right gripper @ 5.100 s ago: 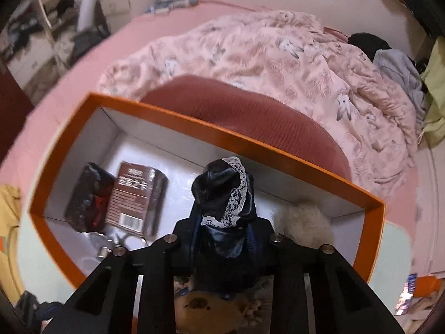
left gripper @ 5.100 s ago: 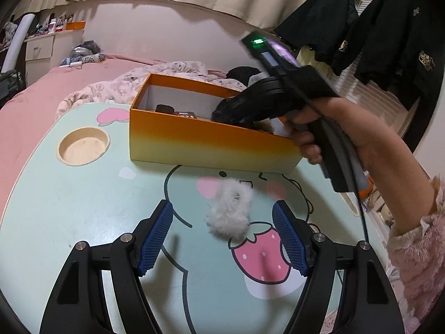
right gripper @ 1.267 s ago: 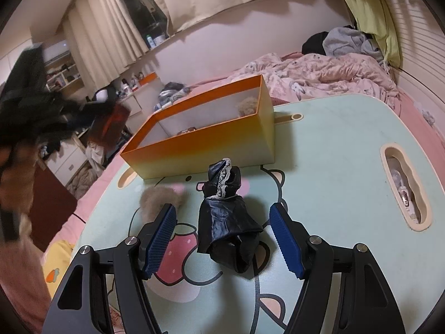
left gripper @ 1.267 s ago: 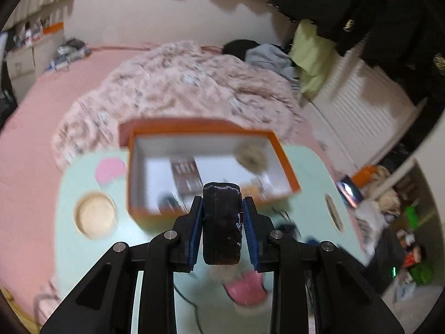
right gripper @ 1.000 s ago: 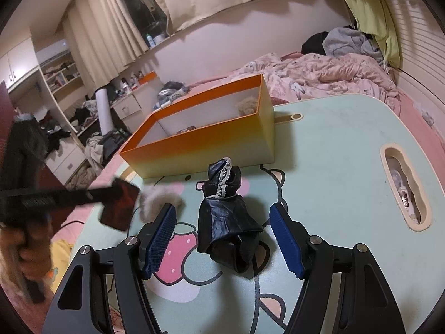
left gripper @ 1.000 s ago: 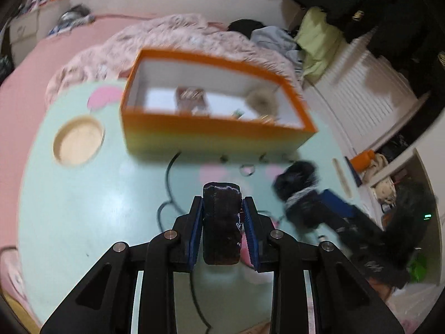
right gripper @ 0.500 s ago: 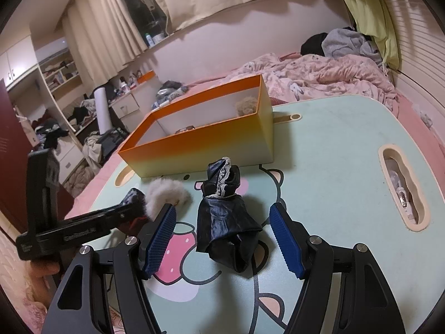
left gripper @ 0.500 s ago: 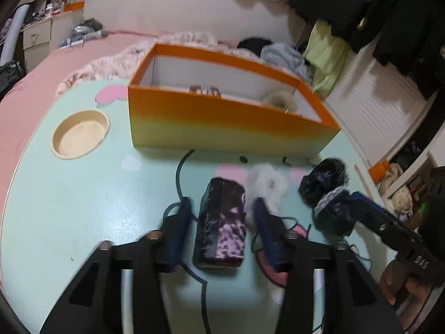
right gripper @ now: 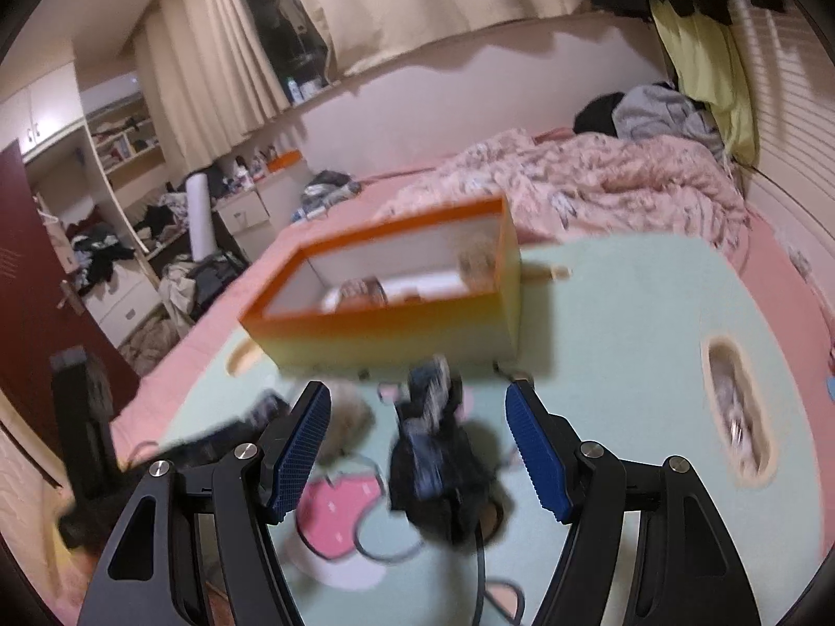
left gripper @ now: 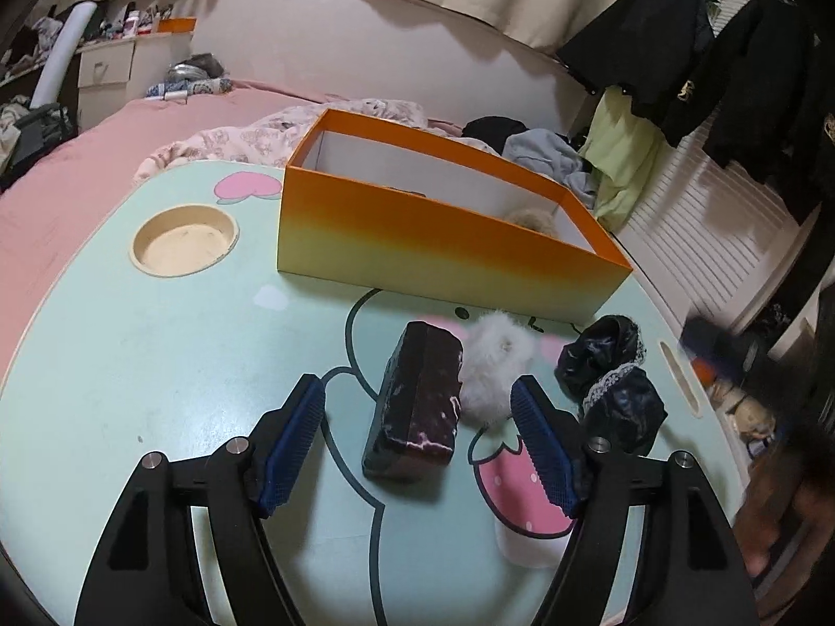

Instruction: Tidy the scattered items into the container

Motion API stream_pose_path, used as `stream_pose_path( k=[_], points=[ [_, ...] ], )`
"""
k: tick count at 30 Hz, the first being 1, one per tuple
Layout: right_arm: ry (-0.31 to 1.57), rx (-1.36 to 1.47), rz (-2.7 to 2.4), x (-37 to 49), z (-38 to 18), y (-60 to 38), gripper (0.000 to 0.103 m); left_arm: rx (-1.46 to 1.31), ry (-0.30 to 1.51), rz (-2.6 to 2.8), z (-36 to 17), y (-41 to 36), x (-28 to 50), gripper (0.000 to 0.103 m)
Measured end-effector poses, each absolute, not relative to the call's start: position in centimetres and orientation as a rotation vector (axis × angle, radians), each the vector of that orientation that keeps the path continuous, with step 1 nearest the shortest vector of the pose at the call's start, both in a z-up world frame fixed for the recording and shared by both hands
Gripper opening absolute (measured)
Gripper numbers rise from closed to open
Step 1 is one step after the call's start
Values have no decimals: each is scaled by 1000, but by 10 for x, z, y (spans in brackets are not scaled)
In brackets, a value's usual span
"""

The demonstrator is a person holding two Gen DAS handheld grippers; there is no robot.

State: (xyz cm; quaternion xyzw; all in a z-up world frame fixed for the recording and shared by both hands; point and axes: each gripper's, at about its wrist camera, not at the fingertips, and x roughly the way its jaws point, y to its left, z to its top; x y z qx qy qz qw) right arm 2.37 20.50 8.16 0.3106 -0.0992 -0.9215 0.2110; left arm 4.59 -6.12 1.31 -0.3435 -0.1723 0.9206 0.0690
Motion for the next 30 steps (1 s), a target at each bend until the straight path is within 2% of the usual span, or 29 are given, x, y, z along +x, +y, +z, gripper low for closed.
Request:
stream_pose_path(
  k=[4,8,10,14,22,23,24,25,30],
  points=[
    [-102,844,-2603,-8,126,190,70,-1023,-477,2793,15,-56,48,74],
    [39,980,-2526,-67,145,154,69,-1011,-451,2795,16,-51,49,74],
    [39,1101,-2429,-96,138,133,64,-999,-448,2798,17,-51,49,74],
    [-31,1324,-2207,-145,113,85,63,-976,-460,2808,19,-54,51,74],
    [124,1634,-2109,-191,45,19,65,-935,-462,2834,22,-60,56,74],
    [169,1636,-2114,-189,42,14,62,-930,-464,2837,22,-61,56,74],
    [229,1616,-2141,-186,43,11,48,-926,-467,2841,23,-63,56,74],
    [270,1609,-2161,-183,44,11,41,-925,-473,2844,22,-64,56,74],
    [186,1496,-2205,-170,71,35,41,-953,-538,2825,16,-71,53,74]
  ],
)
